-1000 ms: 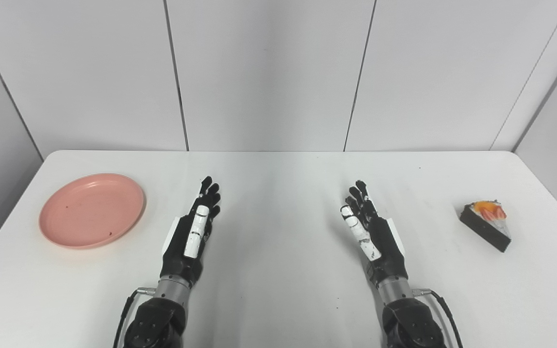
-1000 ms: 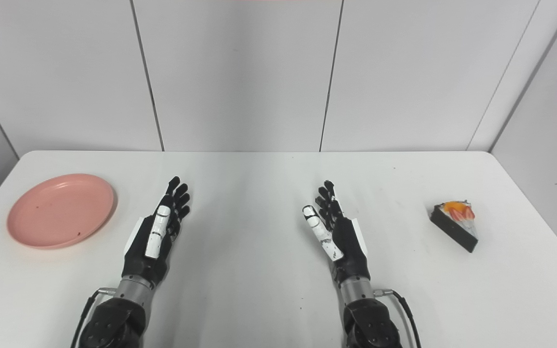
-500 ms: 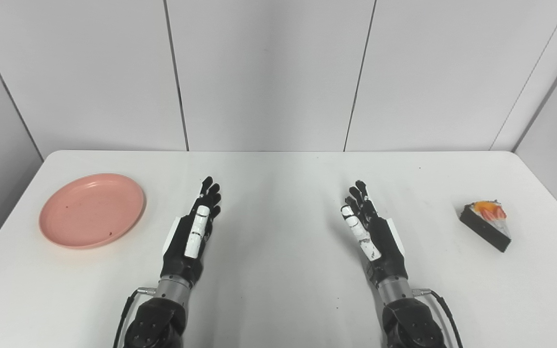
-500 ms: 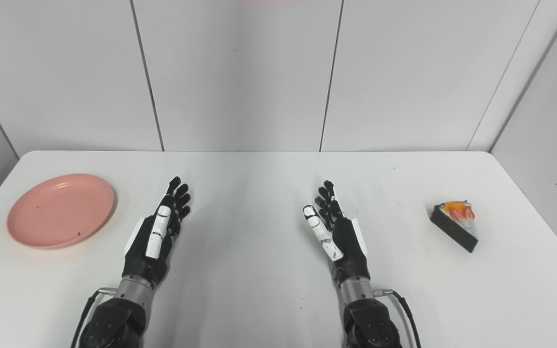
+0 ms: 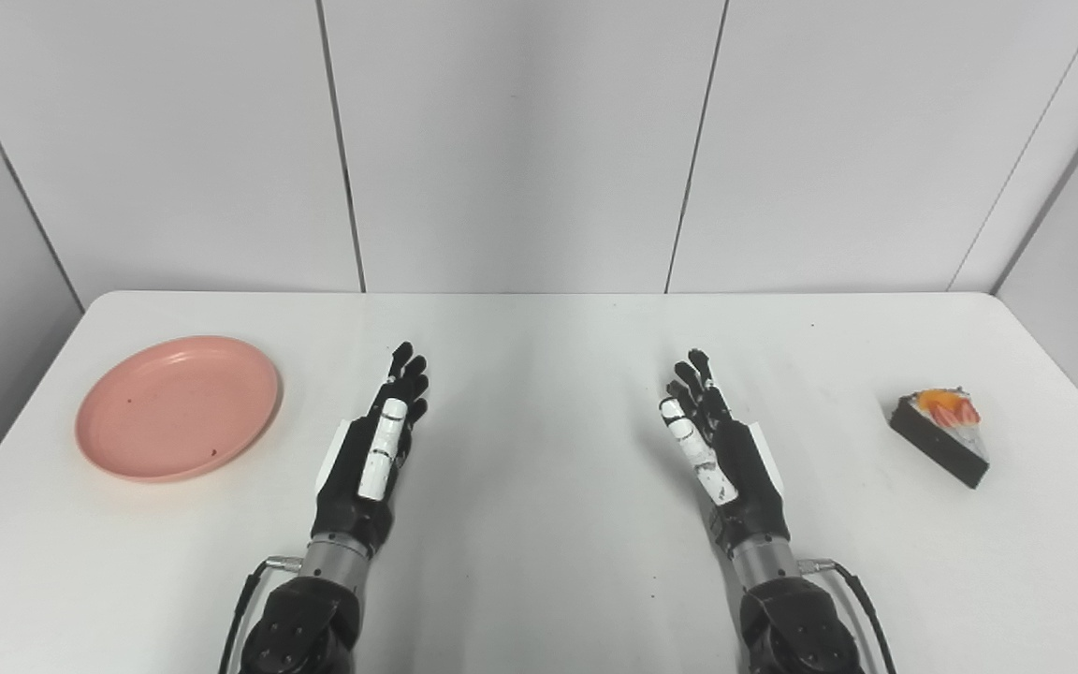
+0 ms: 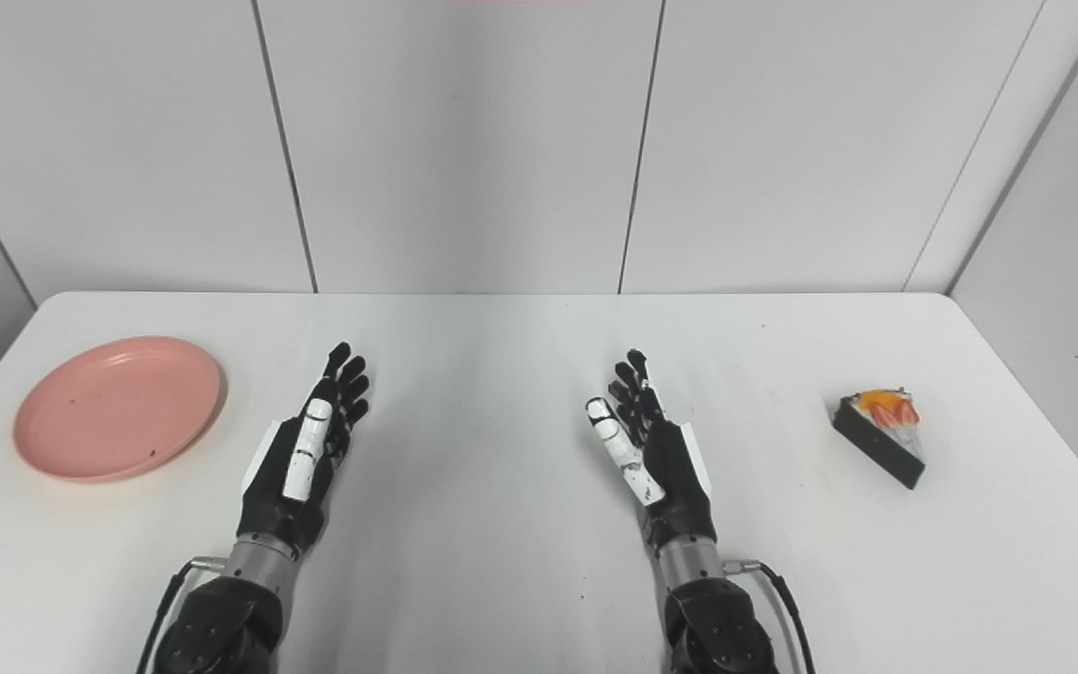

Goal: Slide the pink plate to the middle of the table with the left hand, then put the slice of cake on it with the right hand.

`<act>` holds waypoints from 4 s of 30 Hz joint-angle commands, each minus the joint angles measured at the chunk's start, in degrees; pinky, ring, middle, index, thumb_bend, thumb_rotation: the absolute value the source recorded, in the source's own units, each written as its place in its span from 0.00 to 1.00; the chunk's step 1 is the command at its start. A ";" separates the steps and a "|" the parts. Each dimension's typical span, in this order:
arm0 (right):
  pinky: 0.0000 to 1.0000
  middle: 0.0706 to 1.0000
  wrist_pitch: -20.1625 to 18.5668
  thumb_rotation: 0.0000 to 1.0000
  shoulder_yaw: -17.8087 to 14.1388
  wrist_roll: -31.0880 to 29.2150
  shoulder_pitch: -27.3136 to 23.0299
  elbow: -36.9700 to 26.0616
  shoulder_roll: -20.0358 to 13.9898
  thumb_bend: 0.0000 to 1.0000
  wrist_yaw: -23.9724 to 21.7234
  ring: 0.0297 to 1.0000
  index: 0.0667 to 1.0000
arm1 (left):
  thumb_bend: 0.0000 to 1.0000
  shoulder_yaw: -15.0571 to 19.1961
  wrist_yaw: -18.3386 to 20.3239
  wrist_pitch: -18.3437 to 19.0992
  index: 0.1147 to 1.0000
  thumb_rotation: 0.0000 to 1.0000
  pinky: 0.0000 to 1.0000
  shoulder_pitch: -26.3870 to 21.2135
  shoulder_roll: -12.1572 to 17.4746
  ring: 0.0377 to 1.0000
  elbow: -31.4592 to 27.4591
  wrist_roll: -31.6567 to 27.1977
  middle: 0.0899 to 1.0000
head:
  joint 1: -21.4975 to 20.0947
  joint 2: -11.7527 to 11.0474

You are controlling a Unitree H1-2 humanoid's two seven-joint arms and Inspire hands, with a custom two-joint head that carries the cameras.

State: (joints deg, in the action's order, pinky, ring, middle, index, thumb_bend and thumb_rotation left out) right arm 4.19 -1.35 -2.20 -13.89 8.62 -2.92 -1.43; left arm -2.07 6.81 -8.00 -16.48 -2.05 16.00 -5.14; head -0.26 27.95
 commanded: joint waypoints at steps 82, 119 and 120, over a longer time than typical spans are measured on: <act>1.00 1.00 -1.36 0.69 -1.69 -5.23 2.66 -4.68 -1.77 0.35 -2.92 0.98 1.00 | 0.70 24.50 -17.34 -10.50 0.83 1.00 0.92 -15.42 20.88 0.83 19.54 -4.45 0.81 | 17.88 -6.25; 1.00 1.00 -1.57 0.68 -2.18 -6.54 2.33 -4.67 -2.17 0.36 -3.31 0.98 1.00 | 0.78 23.00 -6.08 -2.19 0.97 1.00 0.94 -17.40 18.56 0.95 28.52 -16.13 0.95 | 18.31 -5.58; 1.00 1.00 -1.53 0.68 -2.19 -6.58 2.33 -4.63 -2.19 0.36 -3.31 0.98 1.00 | 0.78 23.21 -6.22 -1.76 0.95 1.00 0.93 -17.40 18.34 0.94 28.28 -16.58 0.94 | 18.31 -5.58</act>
State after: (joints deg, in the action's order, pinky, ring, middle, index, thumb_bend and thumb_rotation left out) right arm 2.42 -3.21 -8.39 -10.95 4.46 -4.93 -4.38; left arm 20.84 0.89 -11.68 -32.49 16.70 44.71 -21.04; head 18.02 22.32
